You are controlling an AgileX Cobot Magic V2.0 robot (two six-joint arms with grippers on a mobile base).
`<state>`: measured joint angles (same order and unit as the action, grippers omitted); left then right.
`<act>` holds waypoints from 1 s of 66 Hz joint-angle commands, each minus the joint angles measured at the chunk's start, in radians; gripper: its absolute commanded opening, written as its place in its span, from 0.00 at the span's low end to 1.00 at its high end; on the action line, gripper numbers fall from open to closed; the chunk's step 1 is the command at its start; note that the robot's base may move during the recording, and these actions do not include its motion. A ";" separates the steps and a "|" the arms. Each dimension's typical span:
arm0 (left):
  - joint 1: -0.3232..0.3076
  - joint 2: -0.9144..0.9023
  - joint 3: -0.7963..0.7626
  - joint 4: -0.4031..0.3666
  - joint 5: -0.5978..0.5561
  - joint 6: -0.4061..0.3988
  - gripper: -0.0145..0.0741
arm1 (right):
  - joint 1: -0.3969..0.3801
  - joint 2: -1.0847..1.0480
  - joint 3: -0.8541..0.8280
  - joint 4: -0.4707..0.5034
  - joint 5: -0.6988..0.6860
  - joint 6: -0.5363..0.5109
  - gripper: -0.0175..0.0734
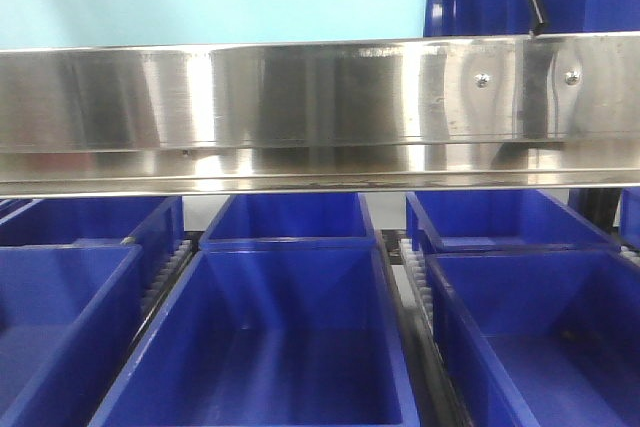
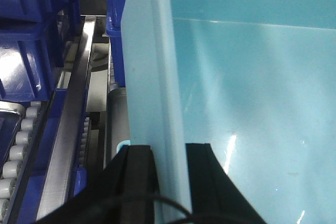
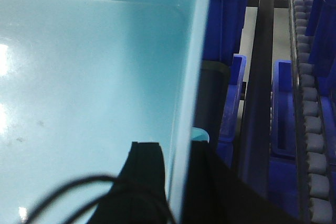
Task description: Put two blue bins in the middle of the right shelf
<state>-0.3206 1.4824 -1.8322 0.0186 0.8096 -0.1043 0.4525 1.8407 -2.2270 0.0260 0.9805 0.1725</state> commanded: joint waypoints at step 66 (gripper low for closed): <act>-0.013 0.017 -0.017 -0.039 0.159 -0.006 0.04 | 0.009 0.002 -0.007 0.066 0.066 -0.016 0.02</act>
<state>-0.3206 1.4891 -1.8339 0.0375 0.9850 -0.1124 0.4543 1.8466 -2.2270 0.0636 1.0923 0.1725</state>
